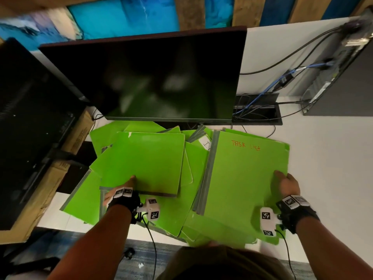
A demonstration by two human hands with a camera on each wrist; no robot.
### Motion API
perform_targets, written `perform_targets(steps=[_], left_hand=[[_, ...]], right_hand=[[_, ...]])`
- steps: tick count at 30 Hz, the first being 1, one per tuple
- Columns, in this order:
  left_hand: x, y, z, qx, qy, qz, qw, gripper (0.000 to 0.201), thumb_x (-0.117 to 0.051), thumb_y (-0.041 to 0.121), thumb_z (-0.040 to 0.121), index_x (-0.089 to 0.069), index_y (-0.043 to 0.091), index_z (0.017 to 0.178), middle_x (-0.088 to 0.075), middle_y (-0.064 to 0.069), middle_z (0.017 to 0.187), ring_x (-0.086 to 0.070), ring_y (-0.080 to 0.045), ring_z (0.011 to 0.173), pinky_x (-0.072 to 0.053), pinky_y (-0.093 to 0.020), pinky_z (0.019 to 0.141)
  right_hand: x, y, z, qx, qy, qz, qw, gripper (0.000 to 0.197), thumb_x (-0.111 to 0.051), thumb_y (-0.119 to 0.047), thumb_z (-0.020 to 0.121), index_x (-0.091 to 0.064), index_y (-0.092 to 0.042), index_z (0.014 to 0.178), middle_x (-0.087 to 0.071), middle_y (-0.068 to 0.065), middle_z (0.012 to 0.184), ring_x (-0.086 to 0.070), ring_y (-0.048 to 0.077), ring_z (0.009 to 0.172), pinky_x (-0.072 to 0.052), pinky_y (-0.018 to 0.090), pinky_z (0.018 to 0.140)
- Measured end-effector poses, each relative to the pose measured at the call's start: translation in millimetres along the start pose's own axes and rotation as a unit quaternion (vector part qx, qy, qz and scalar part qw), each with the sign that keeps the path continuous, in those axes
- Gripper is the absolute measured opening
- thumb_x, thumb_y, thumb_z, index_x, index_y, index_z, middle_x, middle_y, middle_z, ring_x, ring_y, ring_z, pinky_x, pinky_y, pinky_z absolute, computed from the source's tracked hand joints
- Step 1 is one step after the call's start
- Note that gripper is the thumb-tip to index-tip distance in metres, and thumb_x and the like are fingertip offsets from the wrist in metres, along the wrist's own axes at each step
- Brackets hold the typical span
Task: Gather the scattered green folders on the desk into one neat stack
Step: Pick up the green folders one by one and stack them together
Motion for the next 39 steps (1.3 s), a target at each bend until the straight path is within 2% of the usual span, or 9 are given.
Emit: perform_targets(steps=[3,6,10,14,18,21,25,31,39], left_hand=[[18,15,-15,-0.061,0.023,0.042,0.997,0.080,-0.069,0.054,0.064,-0.026,0.059,0.131,-0.044,-0.018,0.138,-0.057,-0.047,0.103,-0.052,-0.054,0.074],[50,5,-25,-0.019,0.075,-0.049,0.996,0.129,-0.068,0.087,0.021,-0.044,0.023,0.130,-0.057,-0.016,0.117,-0.059,-0.045,0.096,-0.050,-0.059,0.075],[82,29,-99,-0.021,0.086,-0.272,0.958,0.096,-0.085,0.040,0.062,-0.029,0.014,0.136,-0.049,-0.018,0.134,-0.054,-0.039,0.115,-0.045,-0.048,0.096],[101,64,-89,-0.141,0.076,-0.347,0.924,0.098,-0.078,0.011,0.075,-0.013,0.012,0.148,-0.043,-0.016,0.145,-0.046,-0.031,0.129,-0.034,-0.042,0.111],[118,106,-96,-0.285,0.044,-0.237,0.928,0.077,-0.070,-0.006,0.079,-0.030,0.008,0.143,-0.051,-0.019,0.137,-0.052,-0.037,0.123,-0.044,-0.043,0.099],[127,138,-92,-0.350,0.037,-0.087,0.932,0.090,-0.072,-0.003,0.078,-0.019,0.010,0.150,-0.037,-0.016,0.149,-0.041,-0.033,0.134,-0.034,-0.041,0.111],[120,182,-86,-0.440,0.016,0.100,0.892,0.100,-0.078,-0.004,0.070,-0.020,0.009,0.150,-0.030,-0.013,0.154,-0.032,-0.030,0.141,-0.025,-0.042,0.117],[81,220,-81,-0.478,-0.015,0.229,0.848,0.097,-0.079,0.003,0.070,-0.027,0.030,0.147,-0.042,-0.001,0.148,-0.042,-0.030,0.135,-0.036,-0.047,0.111],[52,266,-98,-0.502,0.069,0.278,0.816,0.080,-0.084,0.012,0.065,-0.049,0.027,0.135,-0.041,-0.010,0.138,-0.038,-0.035,0.127,-0.035,-0.046,0.109]], right_hand=[[0,-3,-1,-0.002,0.001,-0.023,1.000,0.047,-0.049,-0.035,0.092,-0.054,-0.002,0.126,-0.056,0.023,0.129,-0.052,0.041,0.113,-0.038,0.043,0.097],[-1,-3,-3,-0.008,0.002,-0.040,0.999,0.052,-0.048,-0.037,0.092,-0.050,-0.002,0.130,-0.052,0.023,0.133,-0.050,0.042,0.118,-0.037,0.044,0.100],[-1,-2,-5,-0.015,0.004,-0.039,0.999,0.053,-0.048,-0.034,0.094,-0.045,-0.002,0.135,-0.047,0.023,0.139,-0.046,0.041,0.123,-0.034,0.042,0.102],[-1,-4,-7,-0.020,-0.001,-0.029,0.999,0.053,-0.047,-0.032,0.095,-0.043,-0.001,0.136,-0.046,0.022,0.140,-0.044,0.041,0.125,-0.032,0.041,0.103],[-1,-3,-11,-0.020,0.006,-0.027,0.999,0.049,-0.047,-0.034,0.094,-0.049,-0.002,0.131,-0.051,0.023,0.134,-0.048,0.041,0.120,-0.036,0.042,0.099],[-1,-1,-12,-0.019,0.008,-0.019,1.000,0.048,-0.048,-0.036,0.093,-0.051,-0.003,0.129,-0.054,0.021,0.131,-0.051,0.040,0.117,-0.038,0.041,0.097],[1,1,-12,-0.022,0.009,-0.002,1.000,0.046,-0.050,-0.040,0.090,-0.056,-0.009,0.124,-0.060,0.019,0.123,-0.056,0.038,0.109,-0.043,0.042,0.095],[0,3,-10,-0.024,0.016,0.016,0.999,0.043,-0.051,-0.039,0.091,-0.058,-0.010,0.123,-0.063,0.015,0.120,-0.058,0.033,0.102,-0.044,0.039,0.093],[-1,6,-9,-0.022,0.030,0.033,0.999,0.040,-0.050,-0.037,0.091,-0.061,-0.010,0.118,-0.065,0.012,0.107,-0.057,0.028,0.091,-0.042,0.032,0.083]])
Point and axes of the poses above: each hand's wrist, its own z-axis towards the middle knuckle, its own x-axis out of the back of the hand, y = z × x, the point moved 10 cm from there along z, towards the middle knuckle
